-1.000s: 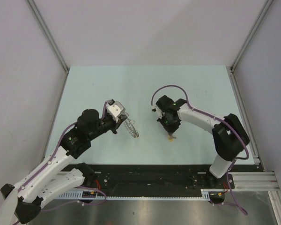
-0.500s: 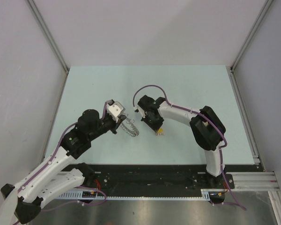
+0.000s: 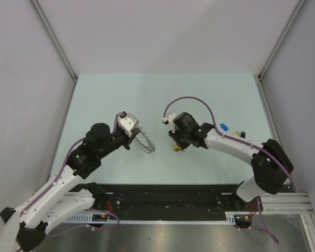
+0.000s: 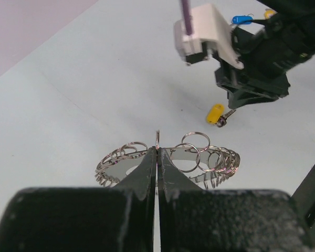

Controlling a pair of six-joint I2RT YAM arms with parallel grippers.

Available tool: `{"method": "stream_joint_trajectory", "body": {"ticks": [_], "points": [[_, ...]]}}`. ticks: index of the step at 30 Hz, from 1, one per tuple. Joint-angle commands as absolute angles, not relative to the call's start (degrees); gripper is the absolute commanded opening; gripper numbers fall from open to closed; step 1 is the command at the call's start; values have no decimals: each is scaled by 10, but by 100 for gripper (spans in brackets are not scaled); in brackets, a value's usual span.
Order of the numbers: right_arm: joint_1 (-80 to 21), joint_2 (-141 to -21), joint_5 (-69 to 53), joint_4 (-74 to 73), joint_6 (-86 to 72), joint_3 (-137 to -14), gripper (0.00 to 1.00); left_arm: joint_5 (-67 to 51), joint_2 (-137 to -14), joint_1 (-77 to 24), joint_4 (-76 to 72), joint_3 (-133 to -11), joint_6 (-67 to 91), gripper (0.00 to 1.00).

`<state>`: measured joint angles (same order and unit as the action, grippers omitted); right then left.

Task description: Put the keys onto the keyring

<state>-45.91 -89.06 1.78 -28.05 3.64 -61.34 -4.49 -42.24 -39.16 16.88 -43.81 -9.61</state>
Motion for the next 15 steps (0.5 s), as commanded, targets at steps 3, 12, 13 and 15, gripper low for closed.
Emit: {"method": "stream_joint_trajectory", "body": {"ticks": [3,12,13,15], "points": [[-489,-838,58,-35,40,-477,26,-19,-404,-393,123,-437,-111,0],[-531,-902,129,57,88,-459,27,-1,-397,-393,112,-428,-112,0],[-533,-907,129,61,89,-459,27,-1,-398,-393,112,-428,-110,0],[-534,-918,133,64,89,-459,27,-1,-399,-393,110,-427,-109,0]]}}
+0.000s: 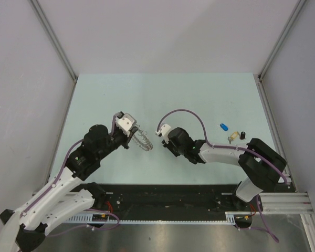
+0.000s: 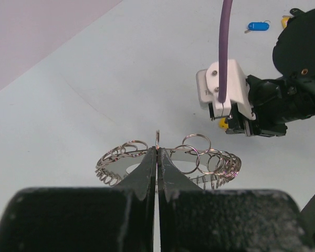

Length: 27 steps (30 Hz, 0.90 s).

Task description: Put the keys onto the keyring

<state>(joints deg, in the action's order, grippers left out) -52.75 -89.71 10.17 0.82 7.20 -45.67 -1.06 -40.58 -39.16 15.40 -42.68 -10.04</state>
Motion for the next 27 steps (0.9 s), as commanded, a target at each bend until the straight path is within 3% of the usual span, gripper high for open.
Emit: {"method": "stream_joint_trajectory", "body": {"ticks": [1,27], "points": [[-535,-919,140,64,90,-459,27,-1,-399,-393,110,-426,-110,0],[-538,-960,163,51,92,-461,21,14,-403,-393,109,-425,-109,0]]}}
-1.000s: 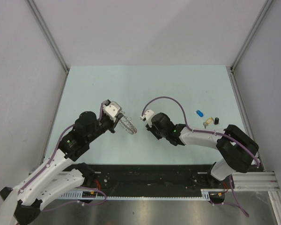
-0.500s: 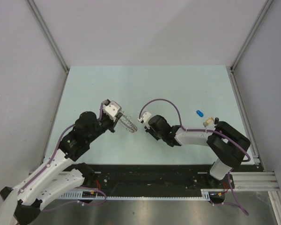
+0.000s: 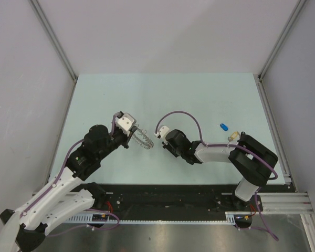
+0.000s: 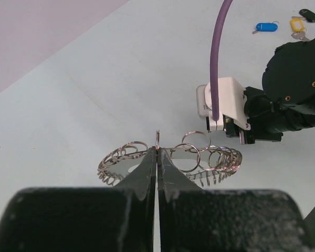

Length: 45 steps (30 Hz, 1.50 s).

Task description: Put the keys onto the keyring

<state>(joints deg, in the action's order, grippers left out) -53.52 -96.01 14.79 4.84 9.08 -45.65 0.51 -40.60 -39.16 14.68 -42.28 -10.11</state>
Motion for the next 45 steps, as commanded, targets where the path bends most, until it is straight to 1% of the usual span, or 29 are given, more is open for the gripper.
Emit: {"method": "stream_joint_trajectory", "body": {"ticks": [1,11,20,23,29,34,39,45], "points": [[-538,-958,163,48,91,-461,21,13,-402,-393,109,-425,-110,0],[-548,-957,189,23,84,-473,25,11,-402,-393,109,-426,-110,1],[-554,-960,218,7,78,-479,24,9,-401,-393,110,-427,-109,0],[-554,-955,228,3,72,-480,22,7,-403,-393,110,-427,-108,0],[-555,-948,238,-18,66,-479,13,7,-401,-393,112,-428,-109,1],[-554,-947,243,-26,62,-479,1,5,-402,-393,112,-428,-109,0],[-551,-926,225,-36,64,-479,0,5,-402,-393,112,-428,-110,0],[-540,-849,188,-46,72,-479,0,-38,-403,-393,110,-427,-120,0]]}}
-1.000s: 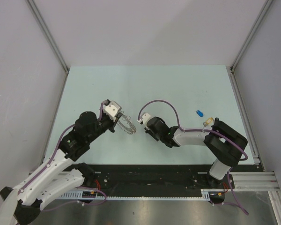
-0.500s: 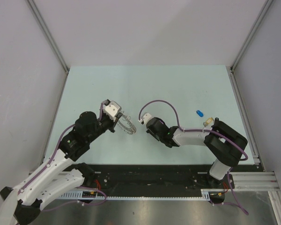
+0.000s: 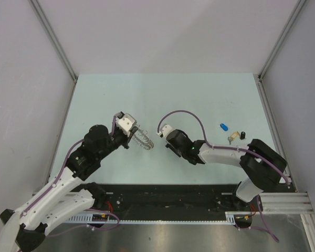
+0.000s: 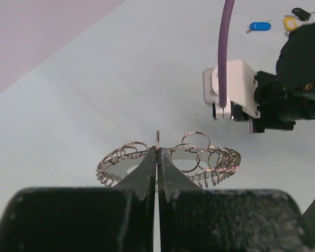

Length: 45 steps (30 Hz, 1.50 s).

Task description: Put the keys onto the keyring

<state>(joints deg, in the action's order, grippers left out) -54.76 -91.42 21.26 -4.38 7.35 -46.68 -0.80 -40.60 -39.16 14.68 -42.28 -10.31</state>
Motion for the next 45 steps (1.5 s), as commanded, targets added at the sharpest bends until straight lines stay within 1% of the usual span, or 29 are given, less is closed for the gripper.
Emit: {"method": "stream_joint_trajectory", "body": {"ticks": [1,6,9,12,14,15,16,18,19,21,24,30,33,35,37,38,40,41,42,43,45], "points": [[-537,-821,172,-49,73,-479,0,-50,-403,-393,108,-426,-124,0],[-518,-738,111,-64,102,-477,0,-106,-410,-393,97,-423,-134,0],[-499,-686,49,-67,128,-474,0,-159,-422,-393,86,-424,-141,0],[-471,-636,-36,-66,152,-468,0,-212,-437,-393,75,-430,-148,0],[-453,-606,-113,-67,163,-465,0,-242,-456,-393,69,-441,-153,0],[-434,-596,-139,-66,173,-465,0,-252,-464,-393,69,-453,-158,0],[-425,-588,-192,-64,181,-465,0,-266,-480,-393,71,-460,-163,0],[-406,-569,-241,-59,192,-465,0,-293,-499,-393,76,-475,-182,0],[-386,-563,-288,-57,205,-465,0,-301,-508,-393,85,-490,-190,0],[-367,-553,-334,-49,214,-465,0,-324,-539,-393,97,-510,-213,0],[-334,-555,-436,-36,236,-465,0,-352,-571,-393,112,-542,-249,0],[-302,-577,-533,-6,254,-465,0,-373,-610,-393,156,-576,-309,0],[-309,-598,-562,-6,257,-464,0,-382,-602,-393,143,-551,-312,0],[-322,-617,-557,-6,252,-464,0,-389,-598,-393,134,-538,-309,0],[-332,-634,-510,20,237,-464,0,-382,-589,-393,137,-533,-306,0],[-344,-641,-425,26,223,-464,0,-372,-583,-393,131,-526,-297,0],[-352,-655,-346,25,205,-464,0,-328,-560,-393,122,-514,-291,0],[-350,-677,-304,22,196,-468,0,-267,-551,-393,113,-509,-286,0],[-334,-691,-291,19,164,-473,0,-234,-543,-393,106,-498,-281,0],[-325,-727,-282,8,149,-487,0,-169,-527,-393,90,-493,-270,0],[-309,-772,-214,-18,112,-511,0,-107,-515,-393,76,-486,-258,1]]}}
